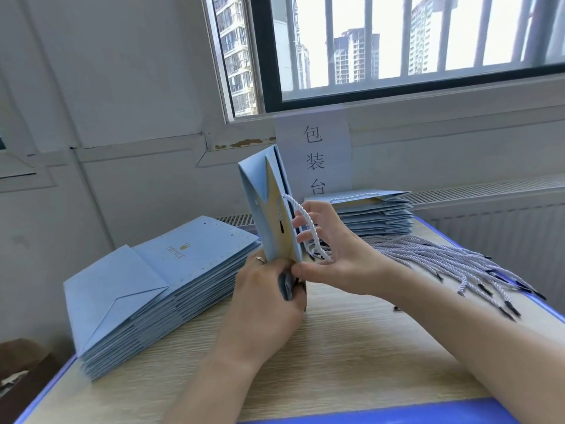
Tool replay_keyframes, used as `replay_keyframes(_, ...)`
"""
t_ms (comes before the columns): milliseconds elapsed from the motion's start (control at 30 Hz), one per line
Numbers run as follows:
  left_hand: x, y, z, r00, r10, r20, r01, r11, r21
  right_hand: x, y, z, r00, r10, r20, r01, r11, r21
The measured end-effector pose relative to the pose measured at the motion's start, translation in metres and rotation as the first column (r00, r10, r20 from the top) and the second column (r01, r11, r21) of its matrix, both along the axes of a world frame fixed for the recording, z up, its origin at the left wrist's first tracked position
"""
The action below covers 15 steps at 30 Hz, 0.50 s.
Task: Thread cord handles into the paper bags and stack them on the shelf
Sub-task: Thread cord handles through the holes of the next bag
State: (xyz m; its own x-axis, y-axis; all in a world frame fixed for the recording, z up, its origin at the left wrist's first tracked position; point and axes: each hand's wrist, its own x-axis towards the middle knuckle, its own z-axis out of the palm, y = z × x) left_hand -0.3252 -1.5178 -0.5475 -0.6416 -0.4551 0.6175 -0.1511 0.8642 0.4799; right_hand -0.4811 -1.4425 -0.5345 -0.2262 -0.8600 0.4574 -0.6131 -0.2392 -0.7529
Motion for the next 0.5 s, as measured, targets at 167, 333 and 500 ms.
replay_keyframes(167,-0.0019,-0.0061,-0.0076,0.999,-0.041,-0.022,0.041,0.999,0.006,-0.0007,-0.0005,0.0002,1.0,0.0,0.02,0.0,1.0,-0.003)
replay_keyframes(333,-0.0014,-0.0084,-0.0068,0.998,-0.063,-0.024,0.063,0.998,0.001,-0.0022,0.0009,0.0022,0.999,0.006,0.032,-0.006,1.0,-0.003)
replay_keyframes(500,-0.0033,-0.0094,-0.0077,0.998,-0.036,-0.055,0.037,0.999,0.013,-0.0024,0.0029,0.0027,1.0,0.004,0.021,-0.004,1.0,0.021)
